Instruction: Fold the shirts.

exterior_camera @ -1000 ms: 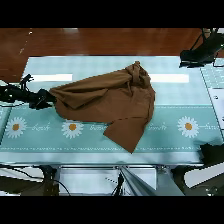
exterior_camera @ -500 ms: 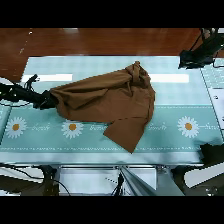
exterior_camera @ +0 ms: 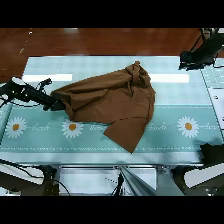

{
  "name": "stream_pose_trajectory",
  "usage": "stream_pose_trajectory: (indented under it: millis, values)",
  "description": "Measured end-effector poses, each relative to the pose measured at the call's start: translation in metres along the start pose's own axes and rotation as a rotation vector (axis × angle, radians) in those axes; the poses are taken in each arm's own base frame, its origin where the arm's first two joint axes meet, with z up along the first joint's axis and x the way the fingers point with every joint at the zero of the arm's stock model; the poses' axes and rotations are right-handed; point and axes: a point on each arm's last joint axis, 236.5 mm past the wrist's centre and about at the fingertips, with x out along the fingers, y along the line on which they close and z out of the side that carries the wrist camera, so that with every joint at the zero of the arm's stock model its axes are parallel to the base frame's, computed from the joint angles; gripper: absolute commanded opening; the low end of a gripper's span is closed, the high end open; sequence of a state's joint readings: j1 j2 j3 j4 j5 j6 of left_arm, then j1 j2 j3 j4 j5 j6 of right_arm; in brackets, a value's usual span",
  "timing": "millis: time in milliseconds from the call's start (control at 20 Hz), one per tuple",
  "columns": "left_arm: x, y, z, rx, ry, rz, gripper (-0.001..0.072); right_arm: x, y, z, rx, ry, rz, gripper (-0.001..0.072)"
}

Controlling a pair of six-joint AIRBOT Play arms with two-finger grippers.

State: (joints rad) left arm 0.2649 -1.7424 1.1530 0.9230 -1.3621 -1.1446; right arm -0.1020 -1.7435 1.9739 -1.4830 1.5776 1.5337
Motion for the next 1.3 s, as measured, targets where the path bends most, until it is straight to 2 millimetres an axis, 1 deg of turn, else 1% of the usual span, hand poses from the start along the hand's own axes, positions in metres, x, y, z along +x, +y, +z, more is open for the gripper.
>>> stream_pose_trajectory:
  millis: [100,200,300,350,450,500,550,600,700,800,850,950,1050,1200,1250,1300]
  values:
    - [-0.001,0.001,0.000,-0.005,-0.005,0.005,0.0022,0.001,-0.008,-0.007,-0.004,0.030,-0.033,0.0426]
    - [-0.010,0.006,0.005,-0.003,-0.040,0.028,0.0023,0.004,-0.012,-0.020,-0.014,0.077,-0.048,0.0426]
    - [-0.022,0.009,0.007,0.000,-0.072,0.047,0.0022,0.015,-0.007,-0.040,-0.018,0.133,-0.024,0.0427]
    - [-0.029,0.005,0.008,0.002,-0.090,0.042,0.0022,0.022,-0.002,-0.052,-0.016,0.156,0.000,0.0435]
    - [-0.040,0.000,0.007,0.013,-0.112,0.035,0.0023,0.042,0.015,-0.081,0.000,0.199,0.077,0.0444]
    - [-0.046,-0.003,0.006,0.021,-0.122,0.036,0.0022,0.054,0.027,-0.097,0.017,0.213,0.129,0.0511]
    - [-0.050,-0.005,0.006,0.028,-0.133,0.037,0.0023,0.063,0.040,-0.113,0.034,0.217,0.184,0.0529]
    - [-0.055,-0.007,0.005,0.036,-0.140,0.037,0.0023,0.072,0.054,-0.130,0.056,0.218,0.247,0.0529]
    - [-0.060,-0.012,0.004,0.048,-0.151,0.037,0.0023,0.084,0.079,-0.156,0.108,0.201,0.355,0.0529]
    - [-0.064,-0.014,0.003,0.054,-0.158,0.037,0.0023,0.091,0.094,-0.179,0.162,0.189,0.420,0.0528]
    - [-0.065,-0.015,0.003,0.056,-0.162,0.038,0.0023,0.095,0.098,-0.188,0.186,0.188,0.438,0.0528]
    - [-0.066,-0.016,0.003,0.059,-0.165,0.038,0.0022,0.102,0.105,-0.203,0.231,0.184,0.465,0.0526]
    - [-0.067,-0.017,0.003,0.062,-0.165,0.039,0.0022,0.110,0.110,-0.211,0.254,0.172,0.470,0.0524]
    - [-0.067,-0.017,0.002,0.064,-0.166,0.038,0.0023,0.122,0.133,-0.219,0.262,0.150,0.459,0.0524]
    - [-0.067,-0.017,0.003,0.064,-0.166,0.039,0.0023,0.126,0.142,-0.218,0.269,0.132,0.446,0.0522]
    - [-0.067,-0.017,0.003,0.064,-0.167,0.039,0.0023,0.129,0.150,-0.218,0.284,0.118,0.434,0.0425]
